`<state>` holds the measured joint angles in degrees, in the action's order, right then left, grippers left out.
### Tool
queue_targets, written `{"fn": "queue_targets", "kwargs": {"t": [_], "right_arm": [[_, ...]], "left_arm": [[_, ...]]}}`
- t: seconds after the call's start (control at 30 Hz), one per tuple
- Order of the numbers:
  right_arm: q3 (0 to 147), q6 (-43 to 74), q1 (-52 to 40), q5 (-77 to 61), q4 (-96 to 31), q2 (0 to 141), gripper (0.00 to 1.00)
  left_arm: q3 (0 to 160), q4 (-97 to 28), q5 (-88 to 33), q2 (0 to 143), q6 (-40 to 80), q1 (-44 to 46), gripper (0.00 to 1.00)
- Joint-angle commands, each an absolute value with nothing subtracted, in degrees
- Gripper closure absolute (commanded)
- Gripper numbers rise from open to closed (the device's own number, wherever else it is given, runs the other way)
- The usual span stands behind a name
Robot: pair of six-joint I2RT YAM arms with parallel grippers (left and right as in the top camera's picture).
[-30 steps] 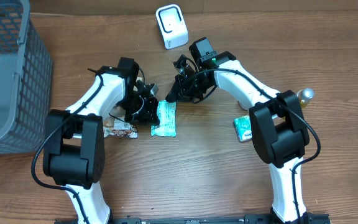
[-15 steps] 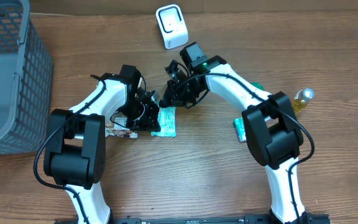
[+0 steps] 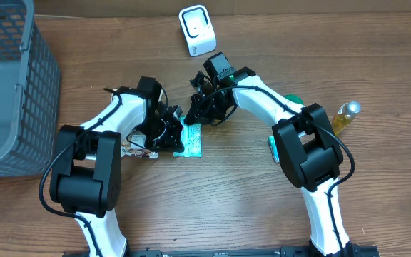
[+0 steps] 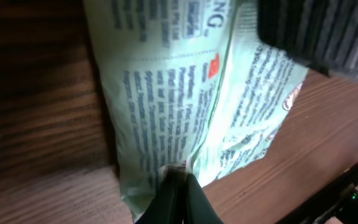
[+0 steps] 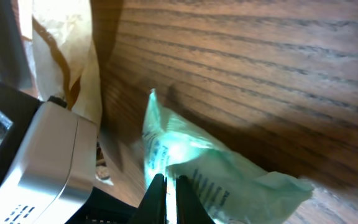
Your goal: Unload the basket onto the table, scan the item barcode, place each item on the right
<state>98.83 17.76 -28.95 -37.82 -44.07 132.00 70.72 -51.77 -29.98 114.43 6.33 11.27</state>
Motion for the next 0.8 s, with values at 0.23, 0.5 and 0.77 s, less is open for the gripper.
{"fn": "queue_targets", "kwargs": {"t": [0.23,0.5,0.77], "right_arm": [[90.7,21.6,-28.9,-29.5,-37.5,132.9,0.96],[90.0,21.1,-28.8,-26.8,-36.7,132.9,0.96],[94.3,20.6,-28.1,-39.7,-36.8,128.4,0.95]], "left_arm": [[67.5,-52.5,-26.8,114.2,7.8,11.7,0.96],[68.6,-65.5,-14.8,111.8,6.9,11.6,0.96],[71.9,-60.4,-15.3,99.9,12.1,11.5,0.96]]}}
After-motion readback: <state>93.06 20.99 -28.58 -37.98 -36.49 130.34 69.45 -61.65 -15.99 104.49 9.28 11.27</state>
